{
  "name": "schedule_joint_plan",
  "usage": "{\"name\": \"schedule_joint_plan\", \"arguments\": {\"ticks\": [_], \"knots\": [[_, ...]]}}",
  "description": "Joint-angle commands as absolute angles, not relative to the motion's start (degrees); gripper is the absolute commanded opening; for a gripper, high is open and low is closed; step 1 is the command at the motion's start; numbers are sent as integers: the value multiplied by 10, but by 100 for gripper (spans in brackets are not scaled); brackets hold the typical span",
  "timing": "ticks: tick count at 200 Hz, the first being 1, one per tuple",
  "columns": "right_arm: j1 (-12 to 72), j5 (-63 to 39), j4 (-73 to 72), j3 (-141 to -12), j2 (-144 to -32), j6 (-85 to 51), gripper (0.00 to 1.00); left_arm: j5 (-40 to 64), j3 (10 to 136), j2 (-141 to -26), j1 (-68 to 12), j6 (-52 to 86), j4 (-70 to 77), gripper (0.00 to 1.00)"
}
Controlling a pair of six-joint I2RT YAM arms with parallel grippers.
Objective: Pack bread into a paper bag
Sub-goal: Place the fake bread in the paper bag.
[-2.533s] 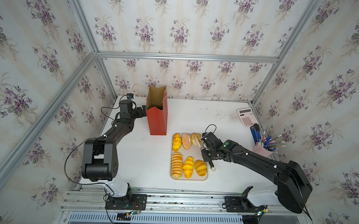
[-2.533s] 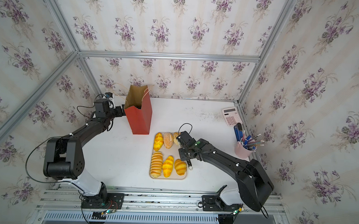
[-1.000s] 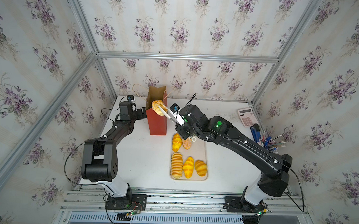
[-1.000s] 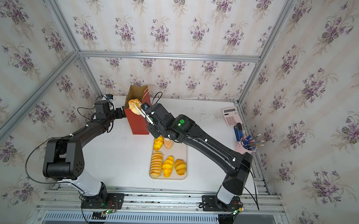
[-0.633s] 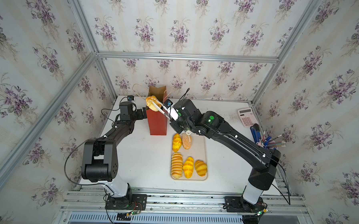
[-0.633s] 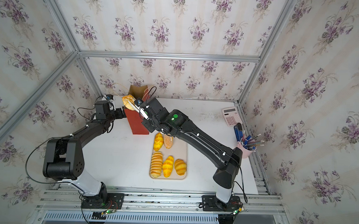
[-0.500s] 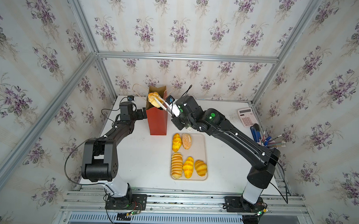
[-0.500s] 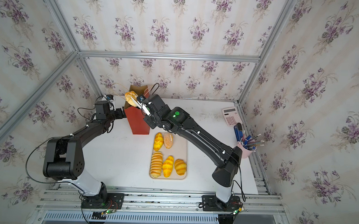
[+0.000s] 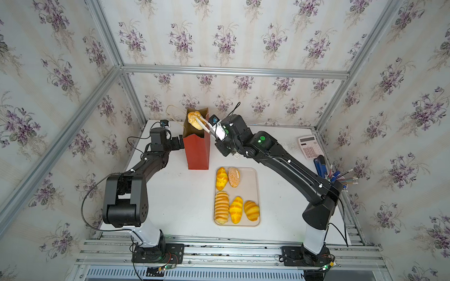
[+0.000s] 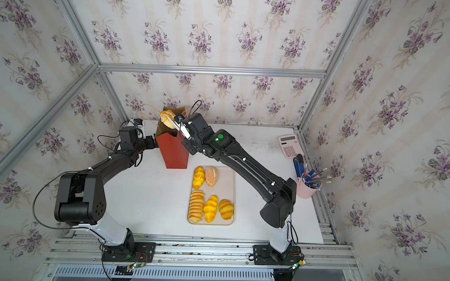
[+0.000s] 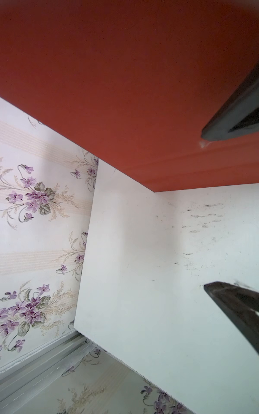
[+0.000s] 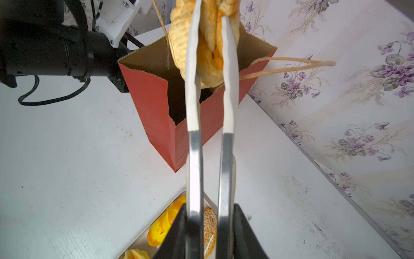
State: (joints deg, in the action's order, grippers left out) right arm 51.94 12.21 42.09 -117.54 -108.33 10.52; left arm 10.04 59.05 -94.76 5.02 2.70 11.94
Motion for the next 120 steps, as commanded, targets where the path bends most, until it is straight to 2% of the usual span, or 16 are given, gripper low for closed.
{"name": "schedule_joint_plan", "arguments": {"ticks": [1,37,120], "knots": [[514,115,395,-1185,-1093,111,28,105,592,-950,50,24,133,100],[513,111,397,-1188,-1096,110,29,106,593,-952,50,24,133,100],[513,117,406,-1186,-1094,103,36,108,593,-952,51,24,132,100]]}}
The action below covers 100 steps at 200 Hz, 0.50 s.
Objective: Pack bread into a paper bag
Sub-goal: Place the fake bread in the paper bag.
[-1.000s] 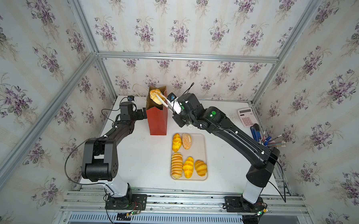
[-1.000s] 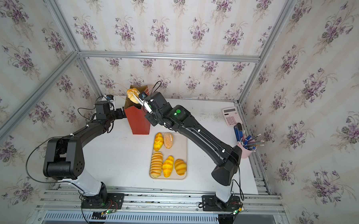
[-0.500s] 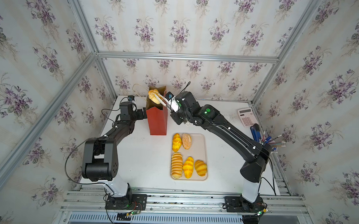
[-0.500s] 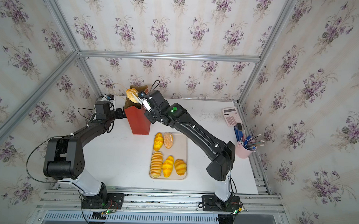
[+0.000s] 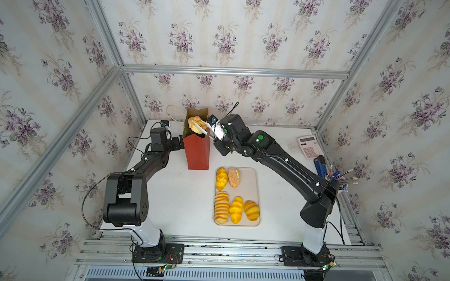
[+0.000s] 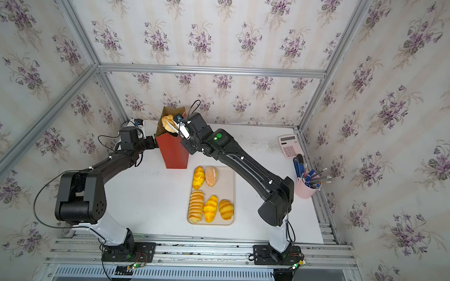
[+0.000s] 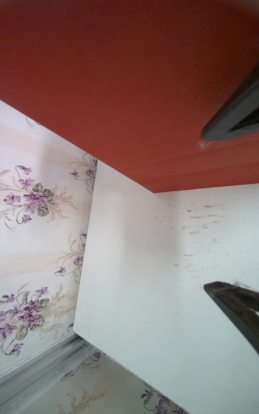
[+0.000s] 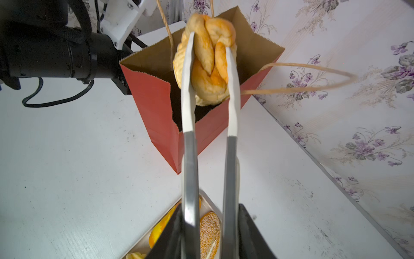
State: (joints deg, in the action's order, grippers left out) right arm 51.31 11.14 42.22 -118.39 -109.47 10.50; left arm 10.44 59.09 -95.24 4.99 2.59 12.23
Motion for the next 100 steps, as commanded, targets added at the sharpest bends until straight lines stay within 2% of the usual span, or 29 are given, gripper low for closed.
{"name": "schedule_joint_plan", "arguments": {"ticks": [1,100], "knots": [[513,117,406,-1186,-1094,103,37,108,593,-952,50,24,132,100],[513,121,400,-1186,-1087,101,44,108,592,-950,51,24,132,100]]}}
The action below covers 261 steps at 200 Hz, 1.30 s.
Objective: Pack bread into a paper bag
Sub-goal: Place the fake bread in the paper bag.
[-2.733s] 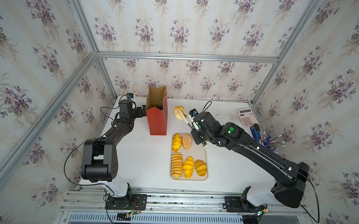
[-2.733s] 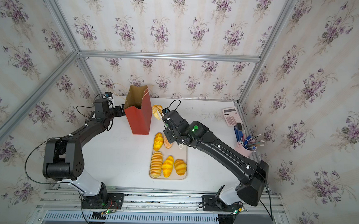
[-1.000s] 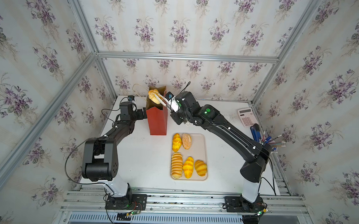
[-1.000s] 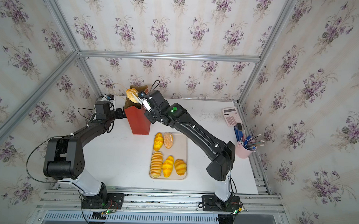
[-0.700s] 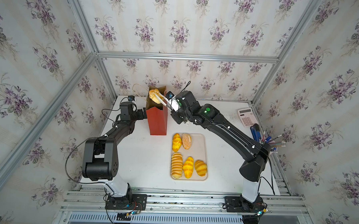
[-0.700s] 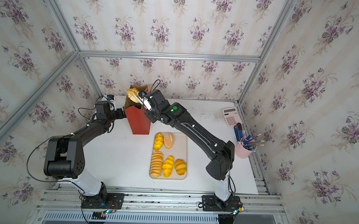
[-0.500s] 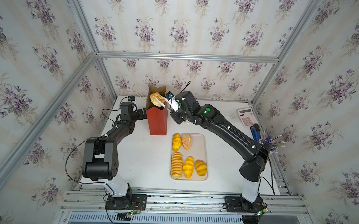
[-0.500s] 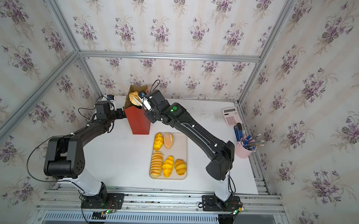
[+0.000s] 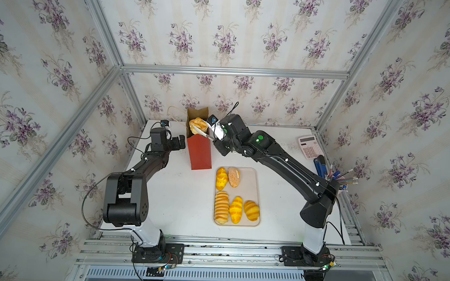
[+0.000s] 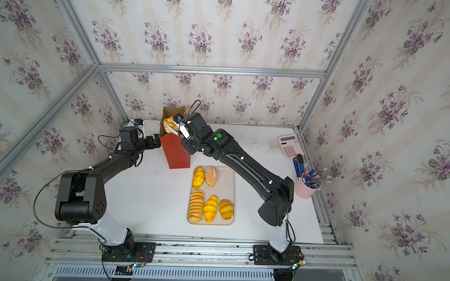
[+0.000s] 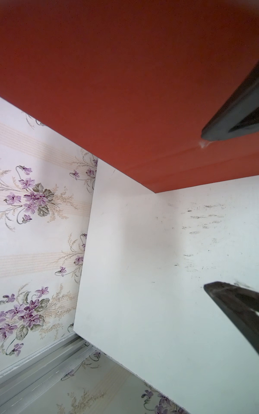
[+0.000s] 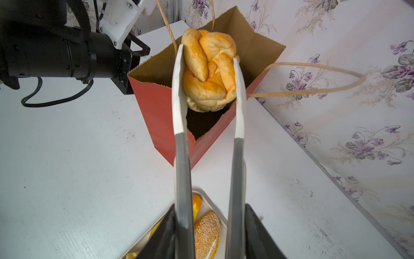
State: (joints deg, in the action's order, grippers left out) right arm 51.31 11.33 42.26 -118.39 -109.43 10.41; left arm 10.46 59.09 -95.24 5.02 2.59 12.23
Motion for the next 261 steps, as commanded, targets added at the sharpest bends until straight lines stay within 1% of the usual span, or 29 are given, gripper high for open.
{"name": "schedule_joint_plan", "arguments": {"ticks": [1,36,87,158,232,243,261], "knots": [[513,121,399,-1186,-1086,101,44,108,592,-950,51,24,132,100],[513,127,396,-1187,-1081,102,45,109,593,-952,51,26,132,100],[514,133,395,-1193,-1077,109,50,110,592,-951,52,25,132,100],[514,133,391,-1195,-1086,110,52,109,592,-950,51,25,132,100],[513,130,384,-1201,-1103,114,56,109,593,-953,52,25,132,100],[513,129,384,-1201,-1104,115,58,109,593,-953,52,25,131,100],[513,130,383,-1204,-1105,115,57,110,594,-953,52,25,131,100]]}}
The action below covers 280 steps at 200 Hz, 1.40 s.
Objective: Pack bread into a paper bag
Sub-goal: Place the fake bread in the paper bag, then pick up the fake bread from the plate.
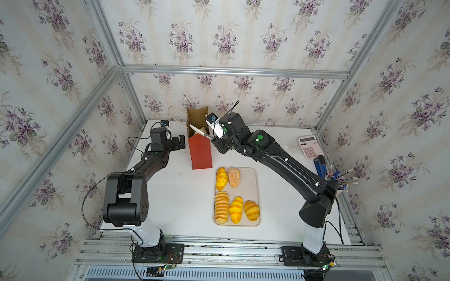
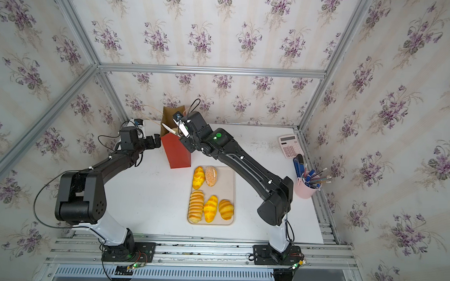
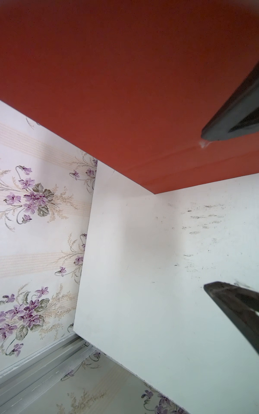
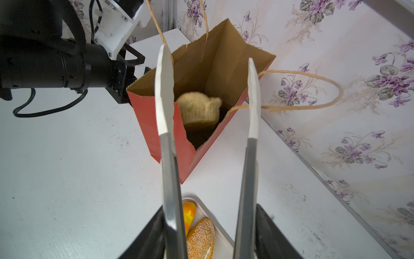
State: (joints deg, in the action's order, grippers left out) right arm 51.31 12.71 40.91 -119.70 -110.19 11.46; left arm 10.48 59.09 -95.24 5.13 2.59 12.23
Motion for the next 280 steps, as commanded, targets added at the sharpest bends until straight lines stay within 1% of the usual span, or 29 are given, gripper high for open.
{"name": "schedule_joint_plan", "arguments": {"ticks": [1,47,65,80,99,124,150,187,228,280], "knots": [[513,129,383,-1204,-1105,115,57,110,594,-953,52,25,131,100],[514,135,398,-1225,-1100,118,56,112,597,-957,52,25,132,100],[528,160,433,-1255,-1094,119,55,111,596,-957,53,25,132,100],[552,199,447,-1240,-1069,120,55,110,596,-959,53,25,132,100],[571,232,452,-1179,-1023,96,55,110,596,-959,54,26,133,100],[578,268,453,-1059,-945,31,54,111,595,-958,55,26,133,100],[579,284,448,-926,-865,-44,54,112,596,-959,55,29,133,100],[579,275,450,-801,-796,-127,55,103,613,-975,58,36,135,100],[574,258,420,-735,-773,-151,55,83,698,-1035,65,35,114,100],[562,213,381,-693,-788,-156,55,83,811,-1153,76,50,92,100]]}}
